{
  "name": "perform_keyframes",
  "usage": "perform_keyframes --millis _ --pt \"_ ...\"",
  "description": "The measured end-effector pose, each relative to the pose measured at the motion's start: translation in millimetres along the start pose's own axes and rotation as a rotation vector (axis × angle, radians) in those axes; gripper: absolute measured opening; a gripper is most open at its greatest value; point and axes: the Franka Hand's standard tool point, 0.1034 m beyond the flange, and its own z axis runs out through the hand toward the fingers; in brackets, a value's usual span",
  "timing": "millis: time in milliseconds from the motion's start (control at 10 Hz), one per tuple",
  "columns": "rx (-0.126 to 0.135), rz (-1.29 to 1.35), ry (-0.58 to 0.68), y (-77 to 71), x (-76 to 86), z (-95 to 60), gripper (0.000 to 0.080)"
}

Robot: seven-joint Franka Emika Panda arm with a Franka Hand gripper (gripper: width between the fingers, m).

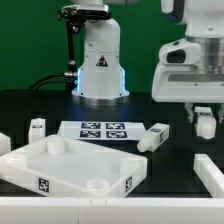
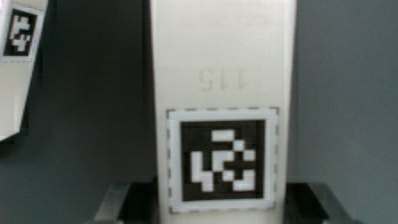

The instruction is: Assemble desk

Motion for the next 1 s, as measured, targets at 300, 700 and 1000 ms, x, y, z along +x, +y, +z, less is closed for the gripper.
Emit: perform_keyframes --millis 300,700,1000 --pt "-0.008 -0.036 0.027 2.0 -7.2 9.0 0.0284" --pt "-0.027 -0.044 0.031 19.2 -25.1 49.4 0.0285" --pt "-0.033 -0.036 0.021 14.9 -31.5 57.0 0.0285"
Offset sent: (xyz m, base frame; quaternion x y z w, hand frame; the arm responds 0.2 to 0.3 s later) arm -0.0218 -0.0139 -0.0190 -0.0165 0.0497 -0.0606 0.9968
